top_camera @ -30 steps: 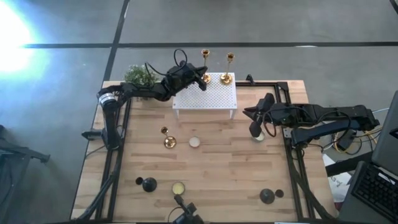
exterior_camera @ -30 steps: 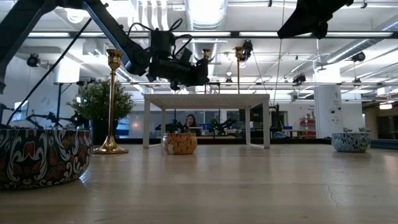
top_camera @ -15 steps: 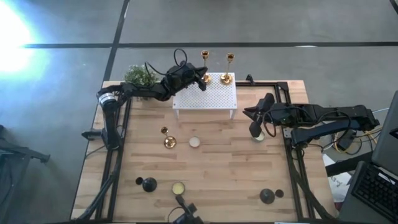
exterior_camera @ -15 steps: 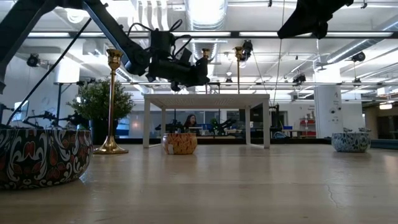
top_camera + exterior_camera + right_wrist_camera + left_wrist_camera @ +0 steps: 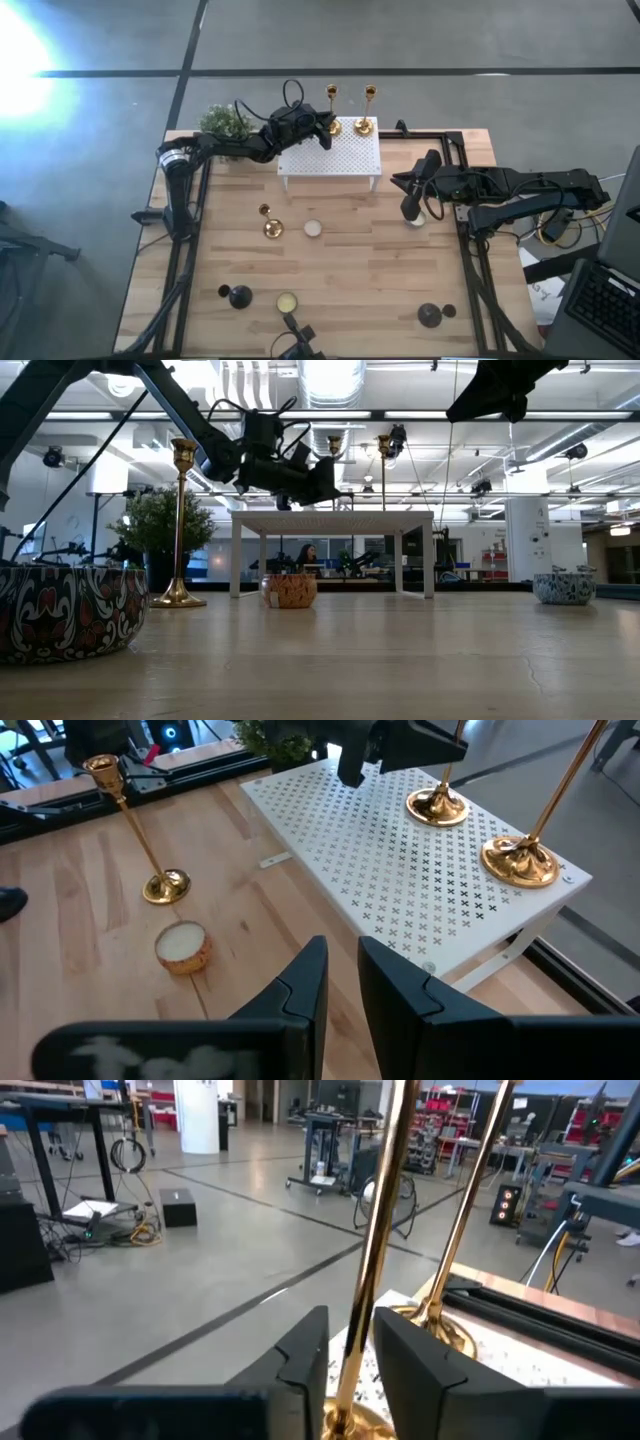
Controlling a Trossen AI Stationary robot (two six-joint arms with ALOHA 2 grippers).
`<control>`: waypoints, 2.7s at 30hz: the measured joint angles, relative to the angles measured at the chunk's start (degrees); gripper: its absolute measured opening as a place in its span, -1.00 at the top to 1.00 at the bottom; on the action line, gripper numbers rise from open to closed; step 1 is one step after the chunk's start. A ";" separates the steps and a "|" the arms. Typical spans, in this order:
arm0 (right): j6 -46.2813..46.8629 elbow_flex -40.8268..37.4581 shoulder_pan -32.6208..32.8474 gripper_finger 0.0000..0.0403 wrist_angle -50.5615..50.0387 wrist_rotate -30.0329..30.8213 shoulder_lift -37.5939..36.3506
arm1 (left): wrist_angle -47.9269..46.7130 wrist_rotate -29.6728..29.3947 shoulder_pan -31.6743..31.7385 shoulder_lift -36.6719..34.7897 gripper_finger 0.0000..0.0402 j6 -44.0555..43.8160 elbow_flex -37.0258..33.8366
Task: Pick & Place candle stick holders
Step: Put the golden candle holder on the shelf aligned with the other golden candle holder
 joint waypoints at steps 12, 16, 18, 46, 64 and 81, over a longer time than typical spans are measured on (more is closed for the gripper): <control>0.00 0.00 0.00 0.74 -0.63 0.00 0.02 | -11.43 -0.09 0.06 -6.59 0.08 -0.44 -0.02; -0.18 0.00 0.00 0.74 -0.63 0.00 0.02 | -23.37 0.62 0.10 -13.72 0.00 1.65 -0.02; -0.92 0.00 0.00 0.74 -0.66 0.00 0.02 | -30.14 3.57 0.11 -18.01 -0.01 3.44 -0.02; -7.02 -3.20 0.02 0.87 -12.88 -20.58 -42.82 | -46.05 26.73 -18.48 -79.77 0.27 2.74 -43.74; -7.72 -3.61 0.02 0.87 -14.82 -17.57 -45.70 | -61.48 19.44 -18.85 -86.53 0.27 -0.02 -45.03; -7.72 -3.58 0.00 0.87 -15.02 -15.84 -43.23 | -45.13 18.79 -18.87 -81.79 0.27 -4.03 -55.64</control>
